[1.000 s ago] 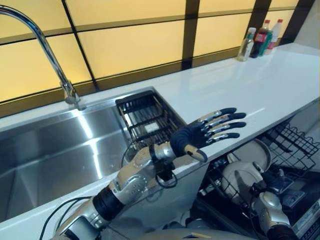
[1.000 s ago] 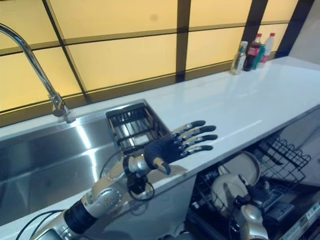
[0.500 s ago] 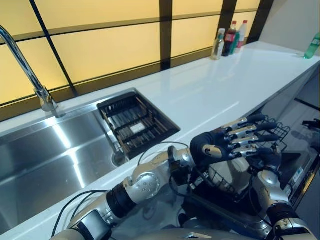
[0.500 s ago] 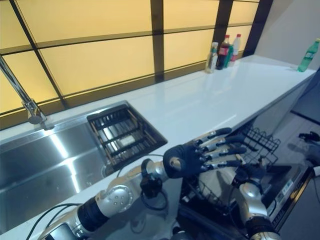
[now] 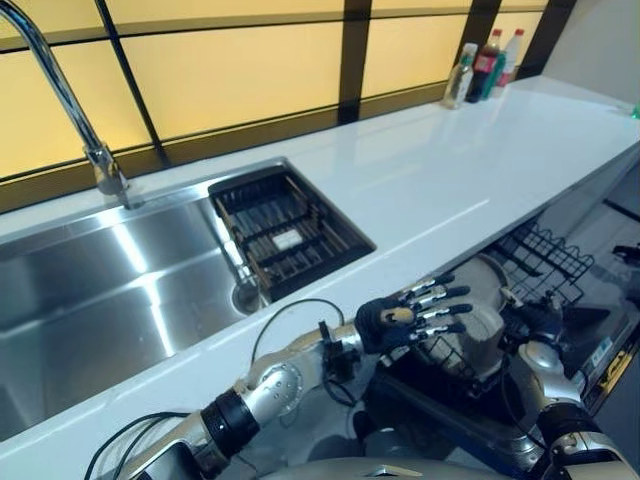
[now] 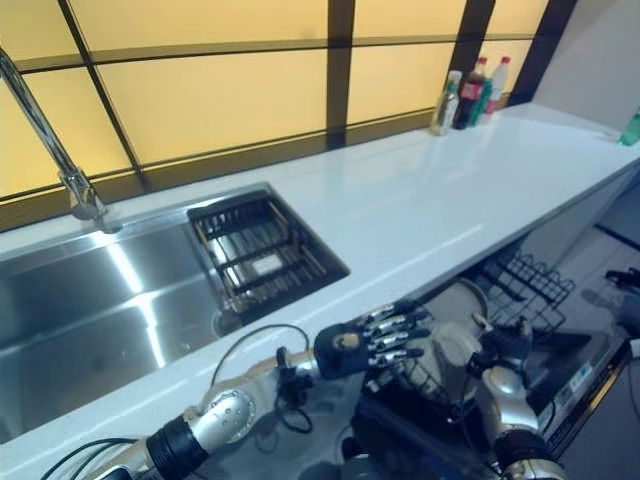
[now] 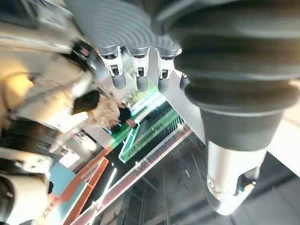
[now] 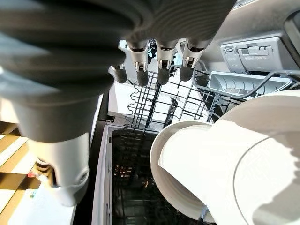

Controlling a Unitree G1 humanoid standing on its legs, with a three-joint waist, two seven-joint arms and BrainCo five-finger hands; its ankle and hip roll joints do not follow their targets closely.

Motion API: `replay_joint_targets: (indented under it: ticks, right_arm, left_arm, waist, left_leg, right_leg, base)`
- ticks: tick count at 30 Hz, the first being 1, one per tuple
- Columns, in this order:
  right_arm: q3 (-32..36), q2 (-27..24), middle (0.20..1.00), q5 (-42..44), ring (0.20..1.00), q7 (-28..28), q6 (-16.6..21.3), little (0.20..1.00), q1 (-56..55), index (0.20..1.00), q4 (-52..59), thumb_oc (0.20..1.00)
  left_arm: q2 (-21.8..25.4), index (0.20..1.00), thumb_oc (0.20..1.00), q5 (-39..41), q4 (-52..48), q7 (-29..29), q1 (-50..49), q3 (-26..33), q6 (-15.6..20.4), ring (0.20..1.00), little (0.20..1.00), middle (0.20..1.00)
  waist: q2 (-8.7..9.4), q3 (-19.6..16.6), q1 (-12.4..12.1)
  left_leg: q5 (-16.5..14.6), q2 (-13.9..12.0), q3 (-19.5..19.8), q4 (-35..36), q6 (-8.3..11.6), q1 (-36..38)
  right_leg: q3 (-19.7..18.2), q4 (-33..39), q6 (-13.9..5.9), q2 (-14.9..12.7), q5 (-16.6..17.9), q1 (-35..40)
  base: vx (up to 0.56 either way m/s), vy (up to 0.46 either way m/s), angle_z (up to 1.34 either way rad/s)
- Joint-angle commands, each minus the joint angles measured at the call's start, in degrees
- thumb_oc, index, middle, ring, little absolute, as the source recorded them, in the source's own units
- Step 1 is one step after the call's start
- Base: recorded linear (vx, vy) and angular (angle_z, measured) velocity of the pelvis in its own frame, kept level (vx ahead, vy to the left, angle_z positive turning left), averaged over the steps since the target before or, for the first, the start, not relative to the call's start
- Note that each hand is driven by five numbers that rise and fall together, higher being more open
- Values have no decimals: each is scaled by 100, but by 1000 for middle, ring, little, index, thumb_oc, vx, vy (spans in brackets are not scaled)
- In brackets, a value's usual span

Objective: Pick up plates and place into dishwasher.

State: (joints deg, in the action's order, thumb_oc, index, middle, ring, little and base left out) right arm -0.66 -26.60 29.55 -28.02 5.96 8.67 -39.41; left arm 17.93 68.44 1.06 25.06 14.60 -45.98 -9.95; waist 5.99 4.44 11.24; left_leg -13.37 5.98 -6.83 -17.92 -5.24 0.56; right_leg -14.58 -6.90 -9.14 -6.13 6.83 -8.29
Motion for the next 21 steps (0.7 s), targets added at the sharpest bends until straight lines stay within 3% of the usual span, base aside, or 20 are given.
replay_joint_targets:
  ticks: [1,6,10,13,17,21]
  right_arm:
    - [12,-369,1000,119,1000,80,228,1000,569,1000,151,1000]
    - [45,-316,1000,180,1000,158,349,1000,431,1000,154,1000]
    - [-26,-219,1000,283,1000,68,246,1000,391,1000,301,1000]
    - [-43,-104,1000,264,1000,73,295,1000,484,1000,207,1000]
    - [-13,-55,1000,211,1000,195,182,1000,437,1000,309,1000]
    - [139,-1,1000,548,1000,229,228,1000,282,1000,283,1000]
  left_arm:
    - [-12,1000,1000,-378,193,271,-496,439,80,1000,1000,1000]
    - [114,1000,1000,-909,1042,554,-1051,743,63,1000,1000,1000]
    - [205,1000,1000,-1638,2108,1259,-1562,1240,355,1000,1000,1000]
    - [173,1000,1000,-1859,2639,1620,-1651,1480,482,1000,1000,1000]
    - [120,1000,1000,-2518,3327,1399,-1766,1856,809,1000,1000,1000]
    - [141,1000,1000,-3326,3814,760,-1836,2111,1099,1000,1000,1000]
  waist:
    - [-309,151,-273]
    - [-321,149,-541]
    - [-287,61,-822]
    - [-269,21,-912]
    - [-269,20,-879]
    - [-255,35,-911]
  left_leg:
    - [335,-144,335,986,-167,86]
    - [400,-205,251,928,-164,-18]
    - [502,-362,175,1072,-26,42]
    - [533,-442,147,1188,15,125]
    - [440,-448,77,1131,2,226]
    - [427,-436,109,1059,-16,191]
  right_leg:
    - [654,-726,58,-35,829,-393]
    - [972,-837,112,-212,526,-131]
    - [1376,-80,139,-211,-7,451]
    - [1445,35,103,-156,10,507]
    - [1392,-127,56,-125,28,374]
    - [1423,-256,55,-125,39,295]
  base:
    - [-69,-11,-50]
    - [-8,-50,-49]
    - [37,-126,-28]
    - [35,-106,-22]
    - [63,-51,-3]
    - [83,-44,-2]
